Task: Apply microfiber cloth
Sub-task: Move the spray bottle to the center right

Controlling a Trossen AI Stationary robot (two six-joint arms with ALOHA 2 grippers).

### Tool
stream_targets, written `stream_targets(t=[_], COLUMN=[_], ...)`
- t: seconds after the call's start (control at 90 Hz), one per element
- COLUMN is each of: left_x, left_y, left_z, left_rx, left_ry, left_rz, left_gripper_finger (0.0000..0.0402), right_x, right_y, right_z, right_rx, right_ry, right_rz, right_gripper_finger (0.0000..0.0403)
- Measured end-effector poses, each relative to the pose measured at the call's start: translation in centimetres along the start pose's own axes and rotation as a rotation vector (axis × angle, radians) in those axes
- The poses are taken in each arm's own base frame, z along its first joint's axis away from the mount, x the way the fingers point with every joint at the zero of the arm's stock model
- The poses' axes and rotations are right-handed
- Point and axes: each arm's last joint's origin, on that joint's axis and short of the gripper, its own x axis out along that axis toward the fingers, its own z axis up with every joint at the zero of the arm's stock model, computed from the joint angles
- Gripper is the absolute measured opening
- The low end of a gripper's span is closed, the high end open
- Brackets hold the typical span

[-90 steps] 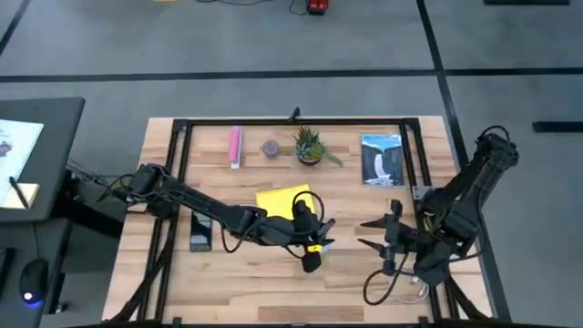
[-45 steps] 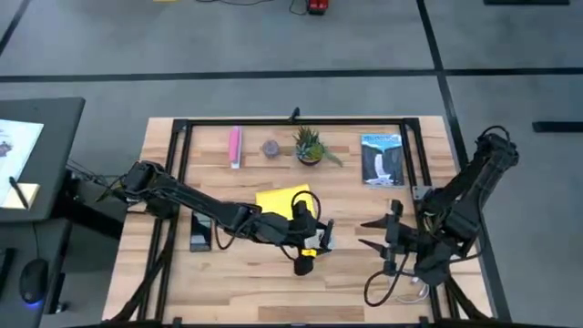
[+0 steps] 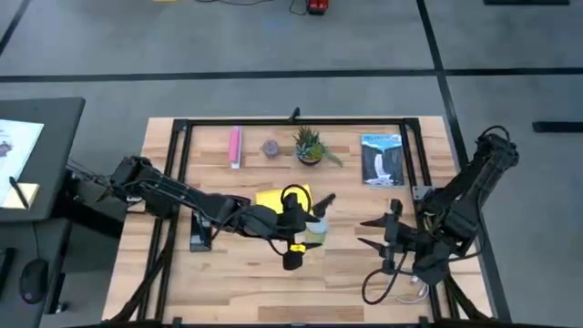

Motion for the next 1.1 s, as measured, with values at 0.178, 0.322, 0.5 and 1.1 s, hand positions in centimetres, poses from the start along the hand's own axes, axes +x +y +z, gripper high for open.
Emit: stream_targets(t=[0.178, 0.322, 0.5, 1.1], left_x=[-1.8, -3.6, -5.4, 3.2], left_y=[-0.7, -1.3, -1.8, 1.7], left_z=[0.9, 1.0, 0.0, -7.8], left_rx=[0.024, 0.055, 0.097, 0.364], left_ry=[-0.013, 0.038, 0.149, 0.501], left_rz=[-0.028, -0.018, 0.046, 0.072], left_gripper_finger=[0.0279, 0.0279, 0.0279, 0.0279], right_x=[0.2, 0.4, 1.6, 6.9], right_y=[-0.1, 0.1, 1.8, 8.7], right_z=[0.1, -0.1, -1.5, -9.0], right_rx=[0.003, -0.005, -0.045, 0.094], right_ry=[0.005, 0.010, 0.152, 0.382], right_rz=[-0.008, -0.012, 0.089, 0.043], right_gripper_finger=[0.0170, 0.0170, 0.0170, 0.0170])
